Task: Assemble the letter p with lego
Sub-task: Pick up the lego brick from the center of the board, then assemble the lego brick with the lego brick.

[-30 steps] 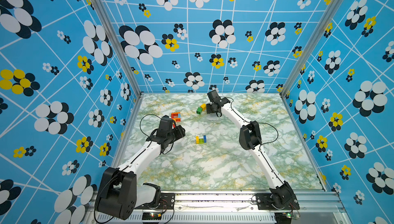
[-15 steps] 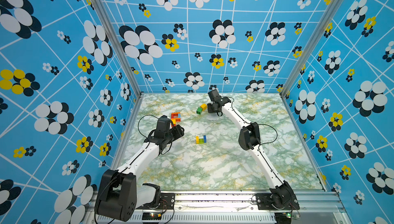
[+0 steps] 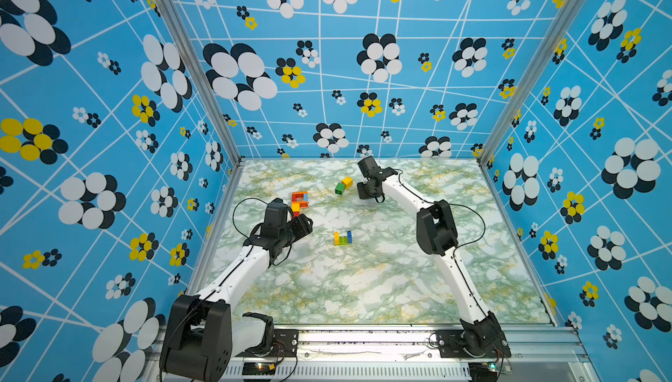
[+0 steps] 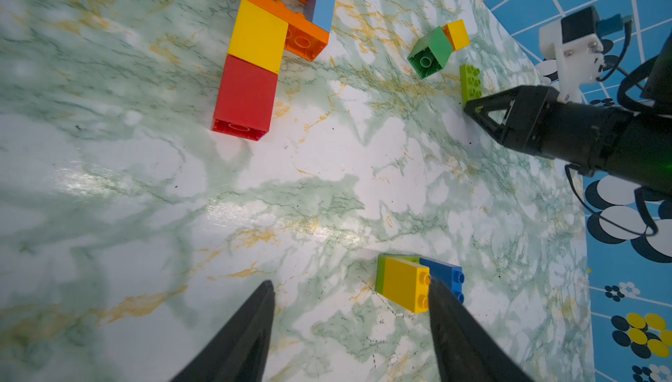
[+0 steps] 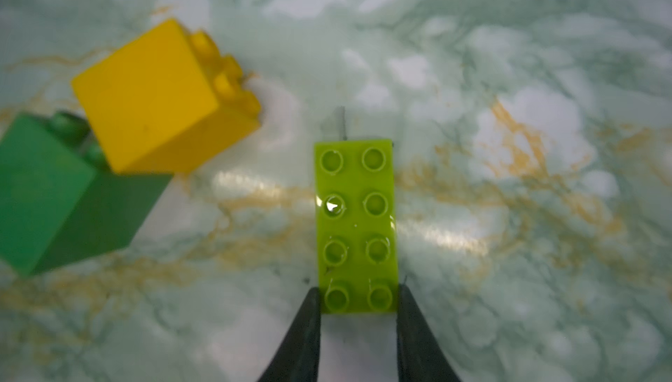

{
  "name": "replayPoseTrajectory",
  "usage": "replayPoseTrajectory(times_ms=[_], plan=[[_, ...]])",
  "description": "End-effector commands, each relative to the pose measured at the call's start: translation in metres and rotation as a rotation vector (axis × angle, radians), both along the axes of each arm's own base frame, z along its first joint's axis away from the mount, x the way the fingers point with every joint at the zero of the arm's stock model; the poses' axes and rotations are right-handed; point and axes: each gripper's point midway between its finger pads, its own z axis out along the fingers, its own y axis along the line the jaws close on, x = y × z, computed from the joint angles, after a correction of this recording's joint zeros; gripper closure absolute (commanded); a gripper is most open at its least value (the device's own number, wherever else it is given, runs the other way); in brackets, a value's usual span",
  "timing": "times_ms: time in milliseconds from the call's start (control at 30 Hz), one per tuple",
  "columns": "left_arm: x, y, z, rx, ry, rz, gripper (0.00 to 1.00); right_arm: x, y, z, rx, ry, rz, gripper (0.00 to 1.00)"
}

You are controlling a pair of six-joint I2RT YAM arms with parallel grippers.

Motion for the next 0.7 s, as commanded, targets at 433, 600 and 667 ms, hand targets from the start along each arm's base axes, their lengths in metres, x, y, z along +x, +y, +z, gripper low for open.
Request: replayPoseTrajectory(times_ms=[433,600,667], plan=[[-0.01,0.01,0.002,-0.018,-0.042,-0.053,0.3,-0.153,-0.028,0.001,-0.015,0.071,0.294,0.7],[-0.011,0.014,0.012,-0.011,-0.105,-0.08,0.29,-0.162,-0.029,-0.006,-0.037,0.089,0.333,0.59],[-0.012,0.016,0.016,-0.004,-0.132,-0.083,0.28,-0.16,-0.03,-0.004,-0.053,0.084,0.344,0.53]])
